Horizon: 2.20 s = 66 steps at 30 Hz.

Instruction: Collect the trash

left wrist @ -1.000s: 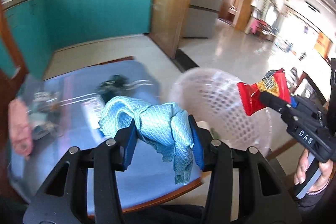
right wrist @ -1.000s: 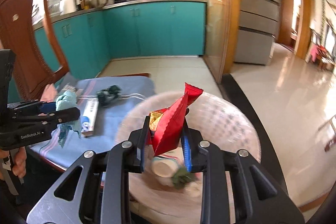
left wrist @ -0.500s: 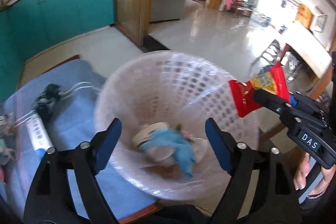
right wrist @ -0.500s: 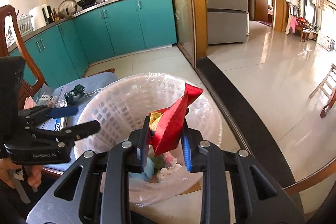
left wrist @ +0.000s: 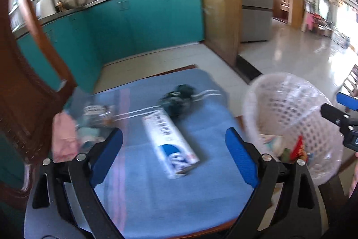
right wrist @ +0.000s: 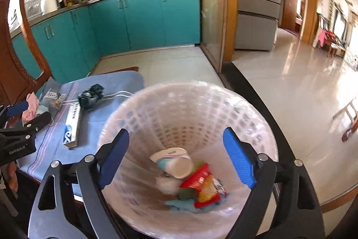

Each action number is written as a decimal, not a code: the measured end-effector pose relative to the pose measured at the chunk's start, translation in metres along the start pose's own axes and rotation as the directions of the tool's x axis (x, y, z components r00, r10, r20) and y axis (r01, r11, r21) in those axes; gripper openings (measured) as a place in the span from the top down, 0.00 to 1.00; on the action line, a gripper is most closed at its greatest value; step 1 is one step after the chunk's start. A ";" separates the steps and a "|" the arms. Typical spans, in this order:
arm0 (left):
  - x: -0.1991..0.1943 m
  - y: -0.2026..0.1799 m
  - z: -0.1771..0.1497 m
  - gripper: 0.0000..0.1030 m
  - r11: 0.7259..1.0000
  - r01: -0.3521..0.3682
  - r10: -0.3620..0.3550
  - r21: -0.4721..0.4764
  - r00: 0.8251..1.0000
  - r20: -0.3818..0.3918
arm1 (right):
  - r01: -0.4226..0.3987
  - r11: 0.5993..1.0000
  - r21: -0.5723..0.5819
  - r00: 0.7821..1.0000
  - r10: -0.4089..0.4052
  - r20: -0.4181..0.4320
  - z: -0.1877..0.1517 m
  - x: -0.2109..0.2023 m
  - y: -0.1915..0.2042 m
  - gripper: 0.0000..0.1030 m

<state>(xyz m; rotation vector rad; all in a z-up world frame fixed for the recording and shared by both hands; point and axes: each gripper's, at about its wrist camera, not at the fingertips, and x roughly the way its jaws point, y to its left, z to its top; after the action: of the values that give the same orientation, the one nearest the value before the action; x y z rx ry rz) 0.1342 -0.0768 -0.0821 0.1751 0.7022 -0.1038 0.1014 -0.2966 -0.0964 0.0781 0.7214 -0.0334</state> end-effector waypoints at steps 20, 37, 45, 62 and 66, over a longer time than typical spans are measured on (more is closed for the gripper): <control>0.007 0.123 -0.046 0.10 0.969 -0.129 0.112 -0.212 0.990 -0.091 | -0.264 0.943 -0.200 0.959 0.236 -0.154 0.013 0.058 0.158 0.16; -0.001 0.144 -0.079 0.10 0.960 -0.127 0.096 -0.248 0.987 -0.133 | -0.252 0.944 -0.211 0.919 0.165 -0.357 -0.015 0.154 0.240 0.16; -0.006 0.149 -0.081 0.10 0.957 -0.135 0.106 -0.256 0.986 -0.126 | -0.291 0.916 -0.276 0.917 0.185 -0.353 -0.023 0.142 0.260 0.54; -0.005 0.142 -0.085 0.10 0.960 -0.111 0.080 -0.255 0.988 -0.129 | -0.311 0.924 -0.222 0.907 0.219 -0.359 -0.035 0.118 0.221 0.54; -0.001 0.144 -0.081 0.13 0.961 -0.080 0.048 -0.263 0.991 -0.128 | -0.317 0.926 -0.206 0.903 0.228 -0.365 -0.038 0.118 0.215 0.54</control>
<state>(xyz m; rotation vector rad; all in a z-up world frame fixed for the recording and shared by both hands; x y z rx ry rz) 0.1048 0.0797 -0.1242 -0.0562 0.8233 0.0650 0.1776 -0.0797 -0.1895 -0.0703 1.0452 0.3559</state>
